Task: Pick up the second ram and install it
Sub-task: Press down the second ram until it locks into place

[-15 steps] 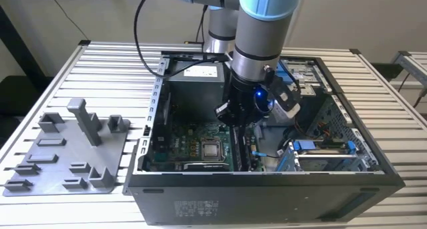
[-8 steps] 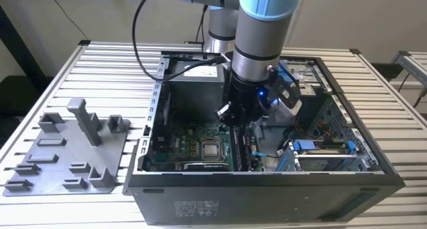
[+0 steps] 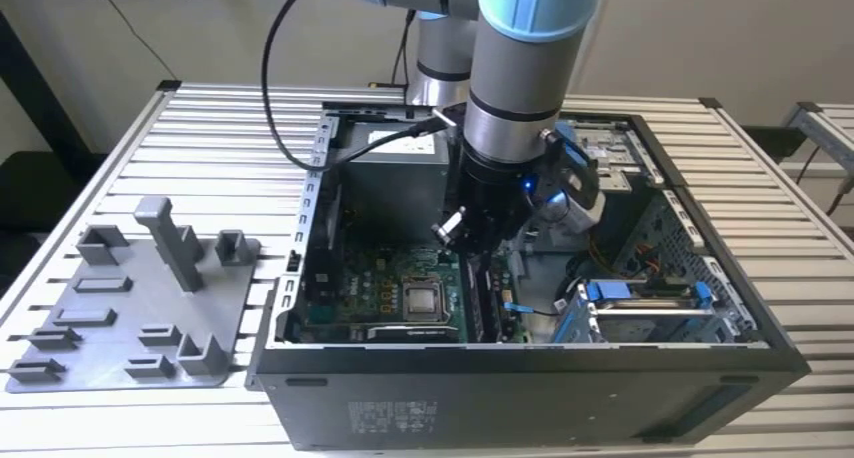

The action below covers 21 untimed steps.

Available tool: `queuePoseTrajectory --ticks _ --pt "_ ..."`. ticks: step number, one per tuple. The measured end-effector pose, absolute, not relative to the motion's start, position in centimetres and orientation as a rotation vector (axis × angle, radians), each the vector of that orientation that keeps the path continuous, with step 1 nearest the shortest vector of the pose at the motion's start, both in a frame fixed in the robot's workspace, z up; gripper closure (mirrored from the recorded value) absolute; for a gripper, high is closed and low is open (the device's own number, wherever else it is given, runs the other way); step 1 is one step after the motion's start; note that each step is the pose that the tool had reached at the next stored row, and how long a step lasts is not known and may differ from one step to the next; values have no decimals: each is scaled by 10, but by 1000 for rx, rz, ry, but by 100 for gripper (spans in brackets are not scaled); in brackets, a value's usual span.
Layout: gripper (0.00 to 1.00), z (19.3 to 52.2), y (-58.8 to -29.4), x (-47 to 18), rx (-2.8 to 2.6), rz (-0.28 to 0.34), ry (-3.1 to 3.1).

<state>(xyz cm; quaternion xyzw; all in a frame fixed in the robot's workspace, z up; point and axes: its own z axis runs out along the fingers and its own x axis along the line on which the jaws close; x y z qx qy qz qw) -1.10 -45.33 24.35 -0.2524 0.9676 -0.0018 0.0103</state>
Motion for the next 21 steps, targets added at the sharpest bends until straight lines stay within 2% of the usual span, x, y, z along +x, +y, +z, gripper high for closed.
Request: queuePoseTrajectory --ticks 21 --pt "89 242 -453 -11 -1344 0 2816"
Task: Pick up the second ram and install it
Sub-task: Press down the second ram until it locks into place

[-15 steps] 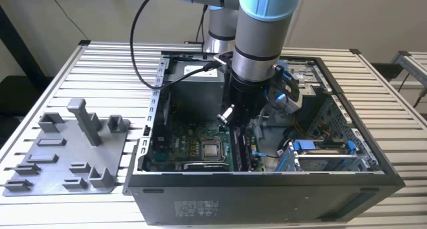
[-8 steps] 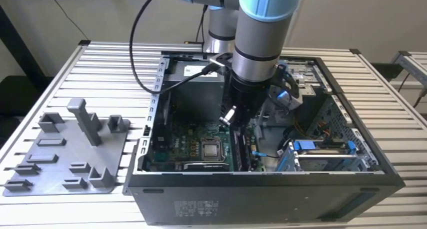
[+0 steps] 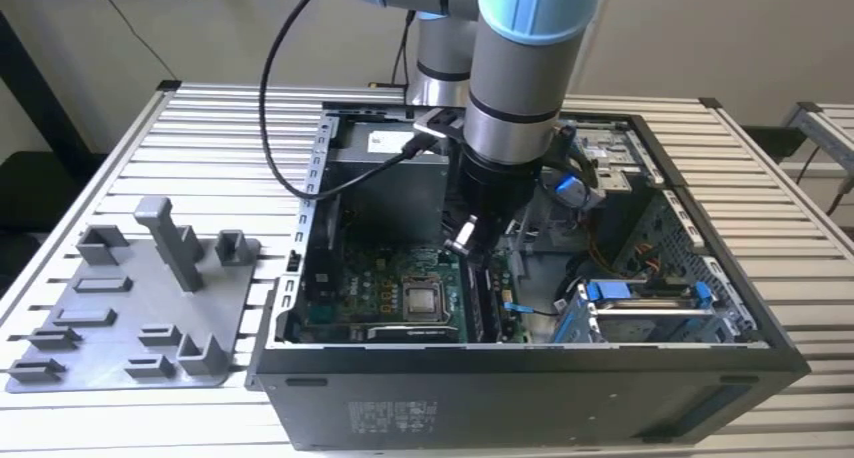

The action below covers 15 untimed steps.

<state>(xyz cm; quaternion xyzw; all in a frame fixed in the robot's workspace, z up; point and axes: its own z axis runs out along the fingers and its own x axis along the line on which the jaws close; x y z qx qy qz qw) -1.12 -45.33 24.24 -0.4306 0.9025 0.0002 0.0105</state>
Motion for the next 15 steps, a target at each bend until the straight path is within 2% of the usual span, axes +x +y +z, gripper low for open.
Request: queuePoseTrajectory --ticks 15 --pt "89 240 -453 -11 -1714 5 2608"
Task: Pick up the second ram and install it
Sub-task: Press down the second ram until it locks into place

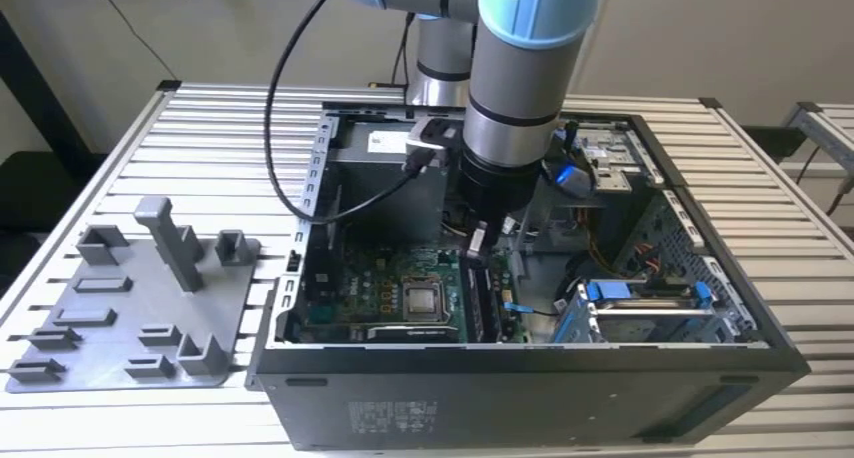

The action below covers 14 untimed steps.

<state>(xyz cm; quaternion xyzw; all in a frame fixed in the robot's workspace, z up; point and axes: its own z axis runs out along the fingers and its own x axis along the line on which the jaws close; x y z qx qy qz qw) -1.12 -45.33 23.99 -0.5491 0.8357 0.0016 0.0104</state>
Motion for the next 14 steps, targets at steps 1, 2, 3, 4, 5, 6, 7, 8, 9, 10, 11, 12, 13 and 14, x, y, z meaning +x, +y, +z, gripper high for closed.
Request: queuePoseTrajectory --ticks 1,2,3,4,5,6,7,8,9,10,11,12,13,14 --pt "89 240 -453 -11 -1739 5 2592" --pt "89 240 -453 -11 -1762 6 2576" --pt "89 239 -453 -11 -1786 6 2559" --pt "89 239 -453 -11 -1809 6 2543" --pt "89 239 -453 -11 -1832 6 2527" --pt "89 239 -453 -11 -1854 7 2511" --pt "89 239 -453 -11 -1877 7 2494" --pt "89 239 -453 -11 -1900 7 2476" --pt "89 238 -453 -11 -1922 8 2459" --pt "89 238 -453 -11 -1944 8 2442" --pt "89 238 -453 -11 -1968 8 2423" --pt "89 238 -453 -11 -1988 8 2407" --pt "89 238 -453 -11 -2011 9 2387" --pt "89 237 -453 -11 -2033 9 2369"
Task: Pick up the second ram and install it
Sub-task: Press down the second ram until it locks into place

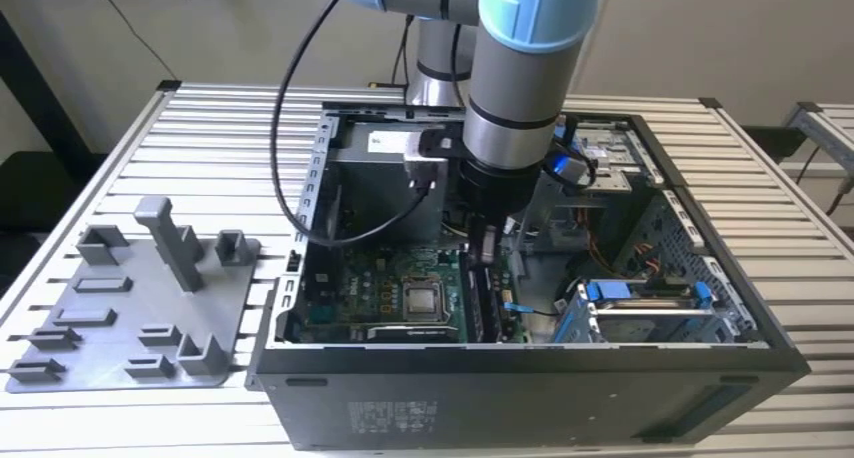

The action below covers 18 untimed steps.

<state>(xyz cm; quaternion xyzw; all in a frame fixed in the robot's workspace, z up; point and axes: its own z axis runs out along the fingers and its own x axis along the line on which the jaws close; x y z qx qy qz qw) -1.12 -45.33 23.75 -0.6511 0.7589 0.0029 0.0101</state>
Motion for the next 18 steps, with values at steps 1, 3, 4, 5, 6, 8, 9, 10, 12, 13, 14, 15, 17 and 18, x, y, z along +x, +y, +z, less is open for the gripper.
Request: queuePoseTrajectory --ticks 1,3,4,5,6,8,9,10,12,13,14,15,17,18 --pt "89 237 -453 -11 -2054 9 2350" --pt "89 237 -453 -11 -2088 10 2321" --pt "89 237 -453 -11 -2091 10 2318" --pt "89 237 -453 -11 -2091 10 2318" --pt "89 237 -453 -11 -2091 10 2318" --pt "89 237 -453 -11 -2091 11 2318" --pt "89 237 -454 -11 -2091 11 2318" --pt "89 237 -455 -11 -2090 13 2318" --pt "89 237 -459 -11 -2088 17 2322" --pt "89 237 -460 -11 -2089 20 2323" --pt "89 237 -462 -11 -2089 24 2325" --pt "89 237 -464 -11 -2090 27 2326" --pt "89 237 -467 -11 -2091 34 2328" --pt "89 237 -469 -11 -2092 37 2329"
